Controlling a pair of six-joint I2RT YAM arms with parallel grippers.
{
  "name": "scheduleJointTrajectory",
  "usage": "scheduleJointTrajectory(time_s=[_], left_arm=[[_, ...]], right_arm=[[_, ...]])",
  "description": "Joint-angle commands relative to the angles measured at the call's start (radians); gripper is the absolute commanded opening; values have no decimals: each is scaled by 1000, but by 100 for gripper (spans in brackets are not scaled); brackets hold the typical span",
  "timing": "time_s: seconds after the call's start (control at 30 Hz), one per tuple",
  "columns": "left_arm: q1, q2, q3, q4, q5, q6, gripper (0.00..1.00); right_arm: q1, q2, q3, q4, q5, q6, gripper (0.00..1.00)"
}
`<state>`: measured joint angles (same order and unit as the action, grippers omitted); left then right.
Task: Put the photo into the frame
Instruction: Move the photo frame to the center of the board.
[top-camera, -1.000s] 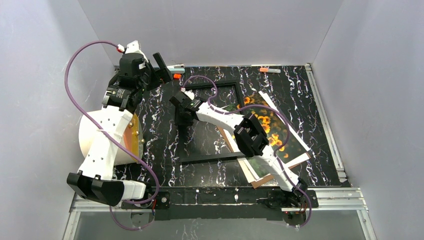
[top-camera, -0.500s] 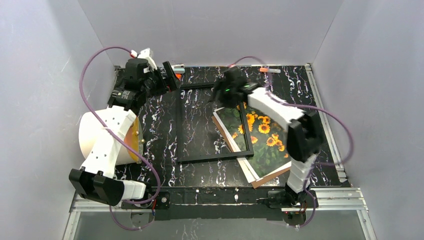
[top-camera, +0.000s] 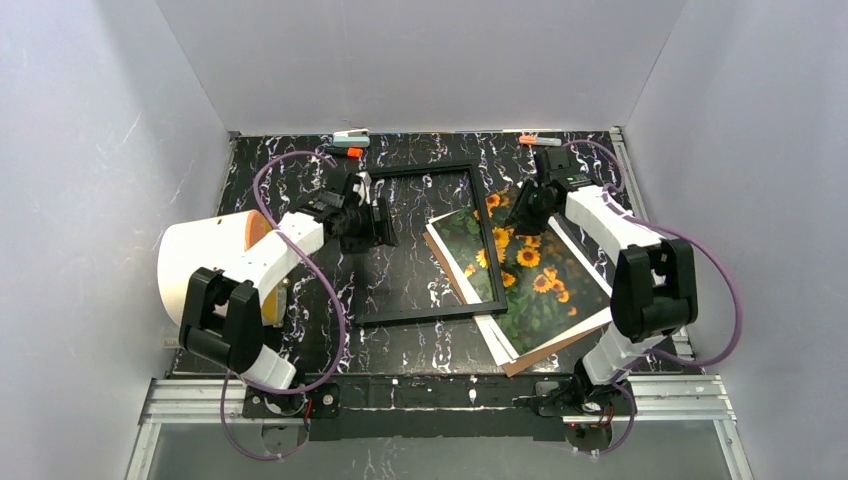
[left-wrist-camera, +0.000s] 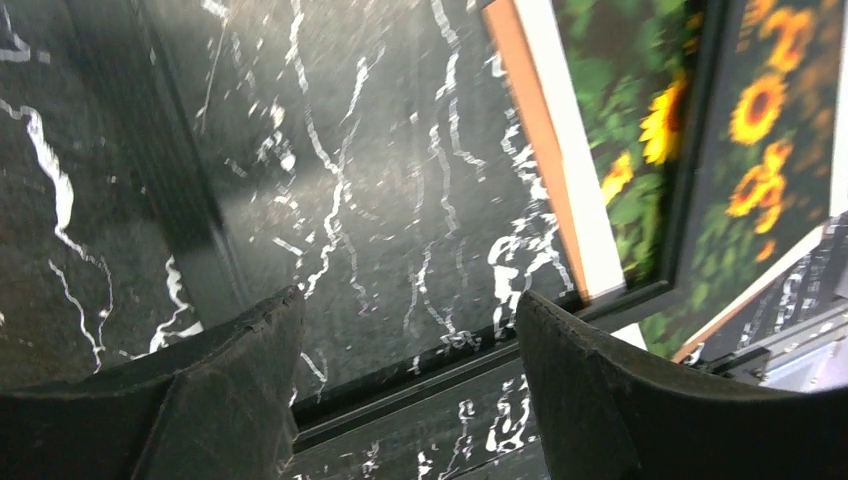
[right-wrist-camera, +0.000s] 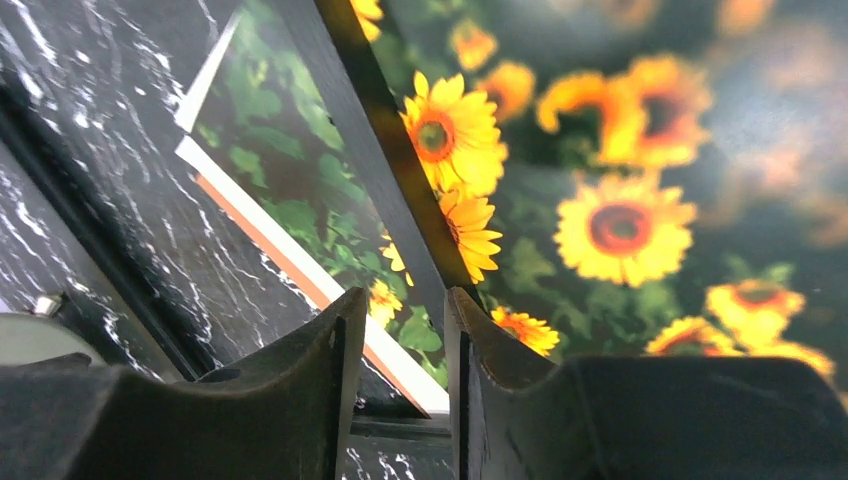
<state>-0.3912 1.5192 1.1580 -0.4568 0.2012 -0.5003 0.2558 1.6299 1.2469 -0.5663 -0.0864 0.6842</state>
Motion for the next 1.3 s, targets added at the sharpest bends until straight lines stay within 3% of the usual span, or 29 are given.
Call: scheduleJointTrajectory(time_s=[0.0, 0.2, 0.43, 0.63, 1.0, 1.27], left_arm=[[-1, 3, -77, 34, -22, -29, 72], [-2, 57, -122, 48, -65, -49, 67], [-3, 109, -127, 47, -298, -91, 67], [-2, 98, -130, -30, -446, -170, 68], [15, 49, -121, -198, -694, -241, 72], [26, -7, -45, -240, -726, -189, 73]], right_arm=[[7, 62, 15, -67, -63, -11, 40], [7, 131, 37, -82, -42, -17, 36], [7, 227, 73, -71, -47, -58, 39], [25, 275, 102, 1, -188, -103, 40], [158, 378, 161, 53, -316, -104, 40], [278, 417, 172, 155, -369, -38, 38]])
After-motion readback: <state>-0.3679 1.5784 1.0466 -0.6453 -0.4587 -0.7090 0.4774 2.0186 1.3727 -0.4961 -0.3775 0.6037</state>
